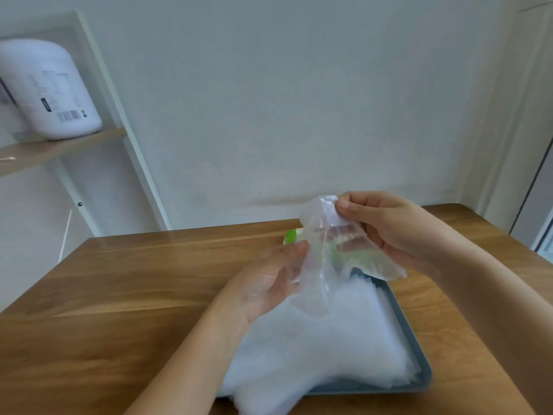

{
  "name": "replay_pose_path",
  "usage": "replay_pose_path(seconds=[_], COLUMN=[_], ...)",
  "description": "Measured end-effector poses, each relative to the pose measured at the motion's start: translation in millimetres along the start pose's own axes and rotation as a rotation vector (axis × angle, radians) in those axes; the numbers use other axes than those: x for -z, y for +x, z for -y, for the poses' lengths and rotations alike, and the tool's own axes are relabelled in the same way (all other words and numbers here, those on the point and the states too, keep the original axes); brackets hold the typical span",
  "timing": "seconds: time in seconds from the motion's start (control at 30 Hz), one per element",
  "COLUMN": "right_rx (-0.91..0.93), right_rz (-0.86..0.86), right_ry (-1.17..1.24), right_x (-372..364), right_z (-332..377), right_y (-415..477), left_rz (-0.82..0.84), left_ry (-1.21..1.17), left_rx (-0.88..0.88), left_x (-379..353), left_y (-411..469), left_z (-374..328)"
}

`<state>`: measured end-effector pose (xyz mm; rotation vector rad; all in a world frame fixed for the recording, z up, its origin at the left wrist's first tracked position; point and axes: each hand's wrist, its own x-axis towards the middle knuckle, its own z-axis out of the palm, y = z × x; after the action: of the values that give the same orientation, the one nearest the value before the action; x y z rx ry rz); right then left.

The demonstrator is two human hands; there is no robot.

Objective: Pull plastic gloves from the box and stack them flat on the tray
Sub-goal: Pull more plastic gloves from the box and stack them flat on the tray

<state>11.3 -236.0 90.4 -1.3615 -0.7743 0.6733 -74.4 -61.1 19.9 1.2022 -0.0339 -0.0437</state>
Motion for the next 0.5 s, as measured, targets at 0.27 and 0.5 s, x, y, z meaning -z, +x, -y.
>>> replay_pose_path(seconds=[0.27, 0.5], right_rx=[-0.120, -0.201], right_rz=[-0.019, 0.143], right_ry=[0.034, -0.292], right_x=[-15, -25], right_z=[-12, -5], right_y=[-27, -47], left_rz=[0.051, -0.214], left_ry=[0.125, 0.012], left_rx=[0.127, 0.096], left_x=[-14, -24], left_y=[-39, -65], left_z=[-16, -17])
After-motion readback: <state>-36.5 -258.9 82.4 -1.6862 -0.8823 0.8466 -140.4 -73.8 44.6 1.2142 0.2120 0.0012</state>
